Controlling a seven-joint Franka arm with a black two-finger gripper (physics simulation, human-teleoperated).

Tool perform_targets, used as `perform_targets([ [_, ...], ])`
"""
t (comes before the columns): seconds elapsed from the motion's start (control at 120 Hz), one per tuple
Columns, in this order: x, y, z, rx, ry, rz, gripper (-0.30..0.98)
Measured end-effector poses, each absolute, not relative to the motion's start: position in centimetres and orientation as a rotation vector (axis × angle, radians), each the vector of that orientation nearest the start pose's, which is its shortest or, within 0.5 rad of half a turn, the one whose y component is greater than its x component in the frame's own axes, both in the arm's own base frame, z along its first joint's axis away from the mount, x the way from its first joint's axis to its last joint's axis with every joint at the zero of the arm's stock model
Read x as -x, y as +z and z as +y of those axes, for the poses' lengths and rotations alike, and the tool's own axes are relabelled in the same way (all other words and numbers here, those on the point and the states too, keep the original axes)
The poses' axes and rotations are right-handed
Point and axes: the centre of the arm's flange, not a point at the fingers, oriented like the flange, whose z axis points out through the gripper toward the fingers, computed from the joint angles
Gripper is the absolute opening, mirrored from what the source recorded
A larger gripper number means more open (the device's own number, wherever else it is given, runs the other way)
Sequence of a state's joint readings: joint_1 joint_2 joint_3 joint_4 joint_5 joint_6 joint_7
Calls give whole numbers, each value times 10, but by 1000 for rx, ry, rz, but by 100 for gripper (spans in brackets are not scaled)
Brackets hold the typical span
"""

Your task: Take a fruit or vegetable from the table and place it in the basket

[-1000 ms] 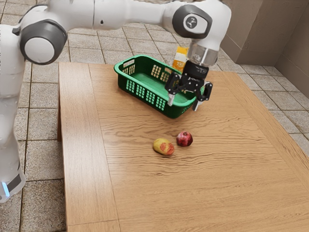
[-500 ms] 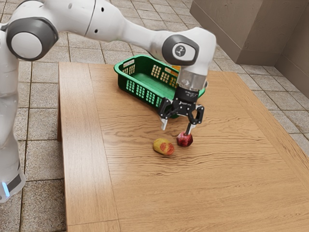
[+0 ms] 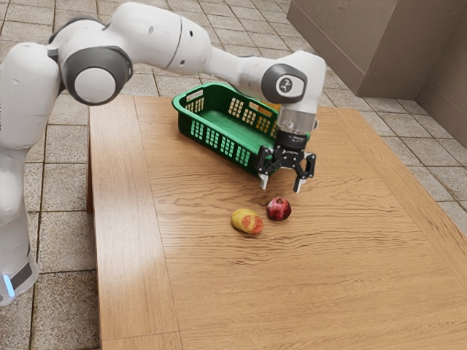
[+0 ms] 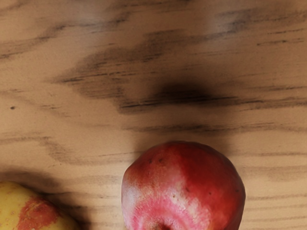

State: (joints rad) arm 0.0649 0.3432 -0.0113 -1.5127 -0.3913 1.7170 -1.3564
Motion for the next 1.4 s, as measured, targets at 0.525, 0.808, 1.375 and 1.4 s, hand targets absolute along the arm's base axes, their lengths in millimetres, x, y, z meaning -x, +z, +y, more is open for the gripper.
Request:
perform_targets([
  [0.525, -665, 439, -17, 2596, 580, -2156, 69],
  [0.808, -669, 415, -9, 2596, 632, -2157, 69],
  [1.375, -674, 386, -3, 2601, 692, -2147, 69],
  [1.4, -675, 386, -3, 2602, 692, -2147, 68],
])
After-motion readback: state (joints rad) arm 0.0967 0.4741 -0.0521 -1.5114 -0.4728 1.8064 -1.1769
